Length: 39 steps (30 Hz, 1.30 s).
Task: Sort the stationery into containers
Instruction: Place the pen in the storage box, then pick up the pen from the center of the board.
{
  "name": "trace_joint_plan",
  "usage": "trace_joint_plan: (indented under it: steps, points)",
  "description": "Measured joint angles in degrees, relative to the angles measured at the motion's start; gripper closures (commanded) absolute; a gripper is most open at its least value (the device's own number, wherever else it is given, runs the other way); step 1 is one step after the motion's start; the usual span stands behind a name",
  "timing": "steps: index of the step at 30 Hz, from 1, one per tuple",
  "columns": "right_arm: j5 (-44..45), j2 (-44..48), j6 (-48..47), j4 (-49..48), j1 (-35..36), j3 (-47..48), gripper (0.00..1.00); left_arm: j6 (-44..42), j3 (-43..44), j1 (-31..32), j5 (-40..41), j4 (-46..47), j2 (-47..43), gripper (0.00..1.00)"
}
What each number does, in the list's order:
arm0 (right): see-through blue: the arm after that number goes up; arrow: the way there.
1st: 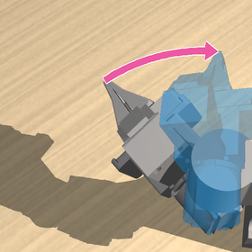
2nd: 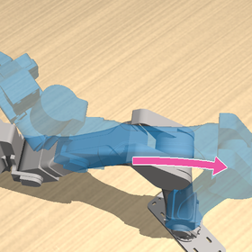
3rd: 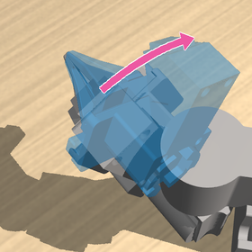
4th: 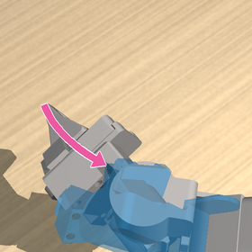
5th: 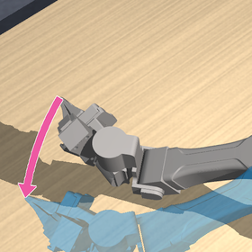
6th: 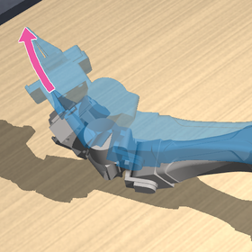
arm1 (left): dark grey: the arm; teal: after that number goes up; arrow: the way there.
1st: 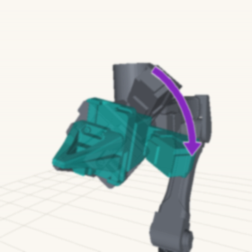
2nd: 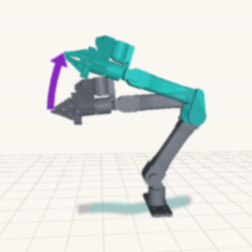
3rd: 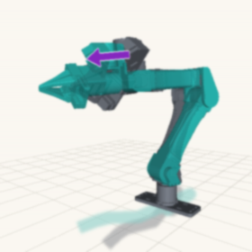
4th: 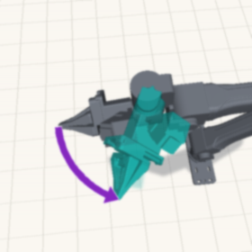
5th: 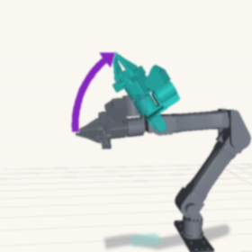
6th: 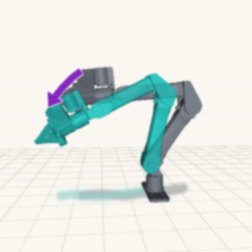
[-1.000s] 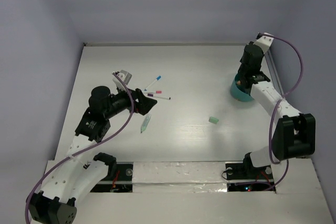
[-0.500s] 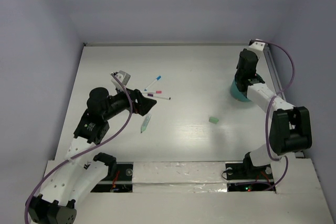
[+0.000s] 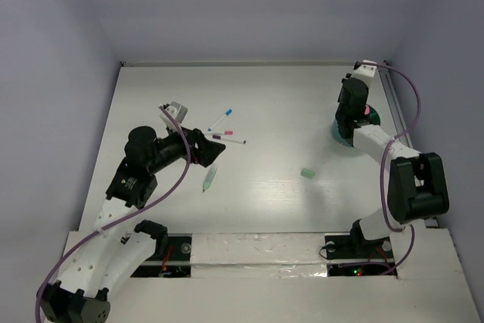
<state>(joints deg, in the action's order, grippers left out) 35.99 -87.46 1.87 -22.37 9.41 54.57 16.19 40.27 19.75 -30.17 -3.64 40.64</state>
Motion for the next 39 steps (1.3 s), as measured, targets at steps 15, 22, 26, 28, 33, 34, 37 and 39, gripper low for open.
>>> trace_joint_plan:
  steps: [15, 22, 26, 28, 33, 34, 37, 39]
  points:
    - [-0.7, 6.7, 2.8, -1.6, 1.7, -8.1, 0.33, 0.0, 0.0, 0.0, 0.0, 0.0, 0.0, 0.01]
    - [-5.3, 13.4, 7.1, 4.9, 4.3, -6.6, 0.57, 0.0, 0.0, 0.0, 0.3, 0.0, 0.0, 0.02]
    - [-12.6, 17.9, 12.6, 12.5, 5.9, -6.5, 1.0, 0.0, 0.0, 0.0, 0.4, 0.0, 0.0, 0.08]
    - [-18.4, 20.2, 15.0, 18.2, 6.3, -6.6, 1.0, 0.0, 0.0, 0.0, 0.4, 0.0, 0.1, 0.14]
    - [-32.1, 22.9, 18.7, 28.0, 7.4, -8.9, 0.91, 0.0, 0.0, 0.0, 0.4, 0.0, 0.1, 0.28]
    - [-34.5, 22.8, 19.2, 29.7, 8.4, -9.7, 0.89, 0.0, 0.0, 0.0, 0.4, 0.1, 0.1, 0.33]
    - [-38.4, 20.8, 21.1, 32.6, 16.4, -11.5, 0.69, 0.1, 0.0, -0.2, 0.7, 0.1, 0.1, 0.48]
    - [-40.4, 17.4, 22.9, 32.6, 24.3, -11.5, 0.45, 0.1, 0.0, -0.8, 1.3, 0.0, 0.0, 0.55]
